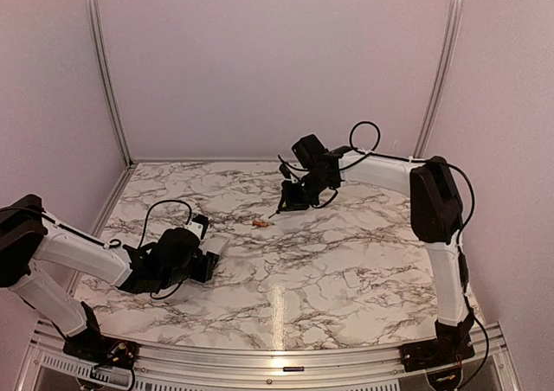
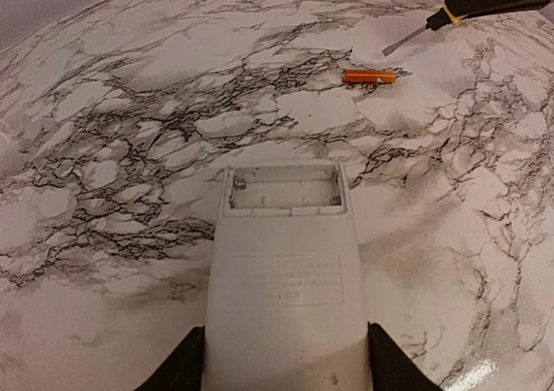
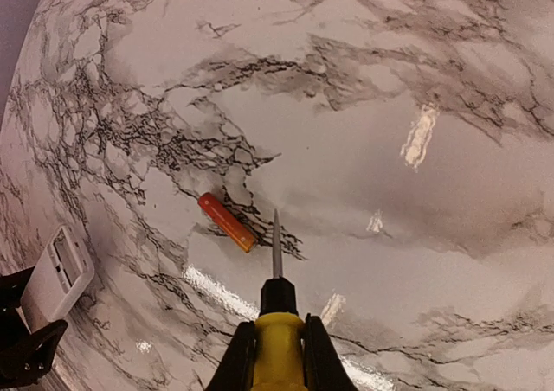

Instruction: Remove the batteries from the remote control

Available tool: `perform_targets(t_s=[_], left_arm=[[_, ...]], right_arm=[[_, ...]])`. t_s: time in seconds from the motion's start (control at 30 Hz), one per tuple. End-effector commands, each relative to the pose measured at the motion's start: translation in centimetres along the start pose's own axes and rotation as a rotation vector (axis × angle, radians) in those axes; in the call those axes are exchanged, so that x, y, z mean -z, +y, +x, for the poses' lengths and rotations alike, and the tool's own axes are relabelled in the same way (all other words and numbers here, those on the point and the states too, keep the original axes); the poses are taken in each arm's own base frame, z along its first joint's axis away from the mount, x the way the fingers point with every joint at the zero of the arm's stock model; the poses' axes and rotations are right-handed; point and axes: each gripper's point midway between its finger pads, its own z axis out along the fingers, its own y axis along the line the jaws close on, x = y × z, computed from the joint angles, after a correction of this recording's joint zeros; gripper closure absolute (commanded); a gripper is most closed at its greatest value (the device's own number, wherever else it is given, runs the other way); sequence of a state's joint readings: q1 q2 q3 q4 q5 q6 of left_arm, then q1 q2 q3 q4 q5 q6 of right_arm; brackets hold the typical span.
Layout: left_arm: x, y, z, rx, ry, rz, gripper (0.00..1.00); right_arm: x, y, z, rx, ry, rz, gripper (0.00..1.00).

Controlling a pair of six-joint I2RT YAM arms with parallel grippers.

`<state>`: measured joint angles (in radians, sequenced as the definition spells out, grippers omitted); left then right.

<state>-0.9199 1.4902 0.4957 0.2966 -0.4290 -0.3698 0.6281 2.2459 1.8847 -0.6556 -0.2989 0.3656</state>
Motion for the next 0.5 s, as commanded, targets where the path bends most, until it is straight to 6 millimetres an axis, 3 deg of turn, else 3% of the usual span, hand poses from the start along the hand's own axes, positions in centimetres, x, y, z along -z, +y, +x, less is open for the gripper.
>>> perform_targets(t_s=[0.0, 0.17, 0.23, 0.47], left_arm=[[-1.3, -0.4, -1.7, 0.075, -0.057, 0.007, 0.95], [-3.2, -0.8, -0.9, 0.082, -0.033, -0.002, 0.86], [-3.5, -0.9, -0.8, 0.094, -0.028, -0.002, 0.66], [-3.7, -1.0, 0.0, 0.095, -0.009, 0.008, 0.18]], right_arm=[[1.9, 0.2, -0.8, 0.006, -0.073, 0.005, 1.0], [1.9, -0.3, 0.4, -0.025, -0.081, 0.003, 1.0], [2.1, -0.6, 0.8, -0.033, -0.089, 0.014, 1.0], [1.5, -1.5, 2.2, -0.051, -0.078, 0.028, 1.0]])
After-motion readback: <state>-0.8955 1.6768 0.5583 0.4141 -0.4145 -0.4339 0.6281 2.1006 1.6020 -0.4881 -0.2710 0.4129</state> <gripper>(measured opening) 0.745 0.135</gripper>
